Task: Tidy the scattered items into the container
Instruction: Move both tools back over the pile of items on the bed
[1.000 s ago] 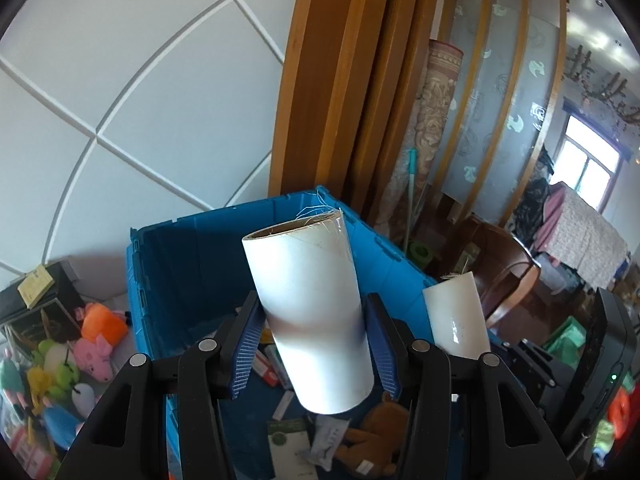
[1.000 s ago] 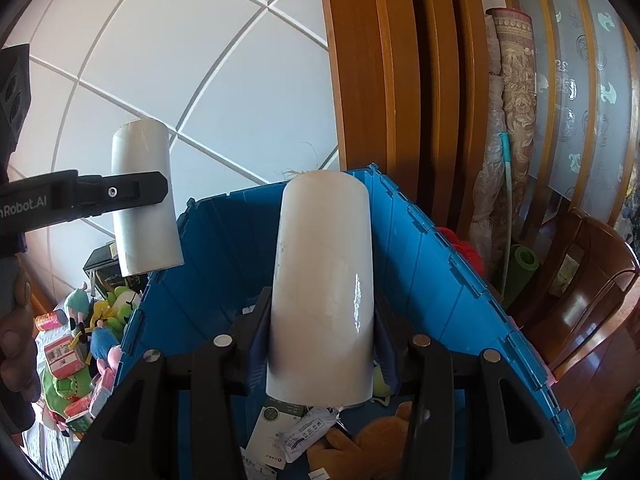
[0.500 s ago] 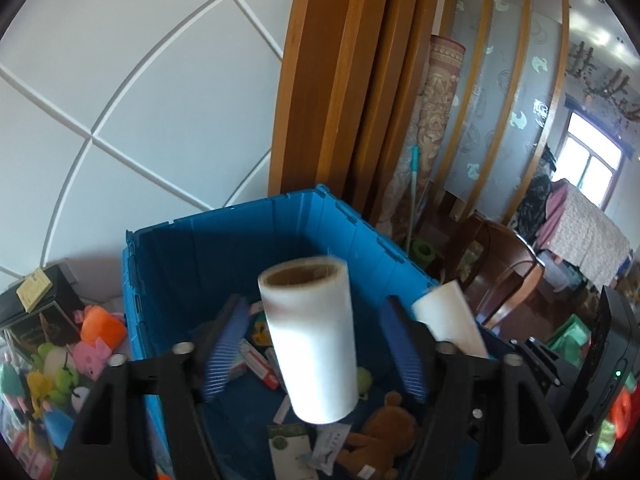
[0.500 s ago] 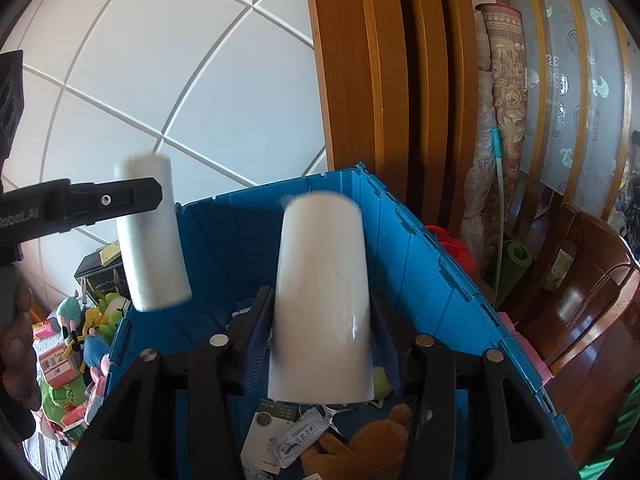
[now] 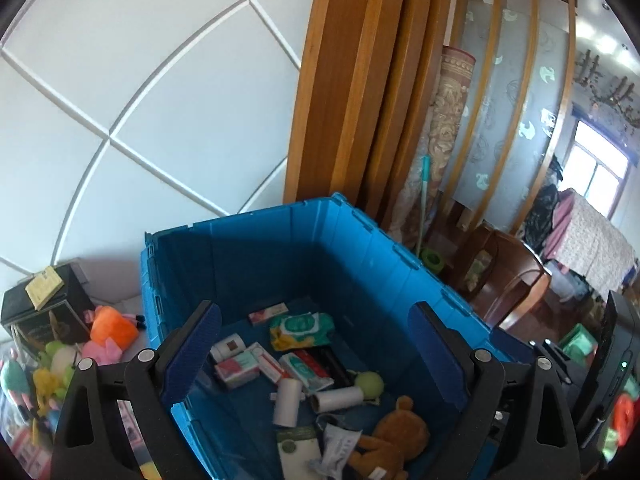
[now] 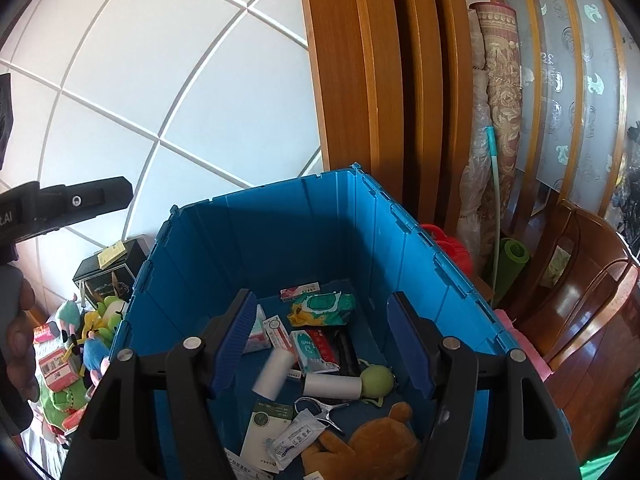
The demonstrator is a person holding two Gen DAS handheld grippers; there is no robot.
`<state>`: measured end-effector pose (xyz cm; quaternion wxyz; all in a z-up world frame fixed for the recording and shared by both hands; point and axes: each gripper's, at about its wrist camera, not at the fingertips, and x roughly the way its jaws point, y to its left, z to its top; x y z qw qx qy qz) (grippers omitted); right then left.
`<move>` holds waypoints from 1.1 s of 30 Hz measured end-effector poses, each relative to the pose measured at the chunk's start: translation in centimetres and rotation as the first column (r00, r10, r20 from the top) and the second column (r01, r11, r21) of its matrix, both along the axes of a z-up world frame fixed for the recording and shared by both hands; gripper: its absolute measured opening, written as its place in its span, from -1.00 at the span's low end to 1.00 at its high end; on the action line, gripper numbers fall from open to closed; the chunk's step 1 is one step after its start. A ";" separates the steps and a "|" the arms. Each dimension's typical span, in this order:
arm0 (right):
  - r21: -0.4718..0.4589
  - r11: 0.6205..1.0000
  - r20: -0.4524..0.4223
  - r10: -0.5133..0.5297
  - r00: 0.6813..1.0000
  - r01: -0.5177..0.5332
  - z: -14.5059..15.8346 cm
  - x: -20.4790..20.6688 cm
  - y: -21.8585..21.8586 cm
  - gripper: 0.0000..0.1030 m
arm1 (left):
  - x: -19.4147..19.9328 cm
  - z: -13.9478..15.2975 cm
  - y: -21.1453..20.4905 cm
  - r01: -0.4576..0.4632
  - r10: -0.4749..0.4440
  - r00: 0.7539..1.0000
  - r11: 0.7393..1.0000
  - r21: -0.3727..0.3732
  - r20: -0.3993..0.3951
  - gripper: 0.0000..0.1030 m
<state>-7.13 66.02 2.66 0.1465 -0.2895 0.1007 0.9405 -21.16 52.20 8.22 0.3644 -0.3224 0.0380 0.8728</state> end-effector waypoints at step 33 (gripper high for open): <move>0.054 0.974 -0.051 0.220 0.974 -0.218 3.2 2.0 -12.4 0.30 | 4.3 -3.5 -17.5 -0.205 0.203 0.977 0.978 0.028 0.060 0.85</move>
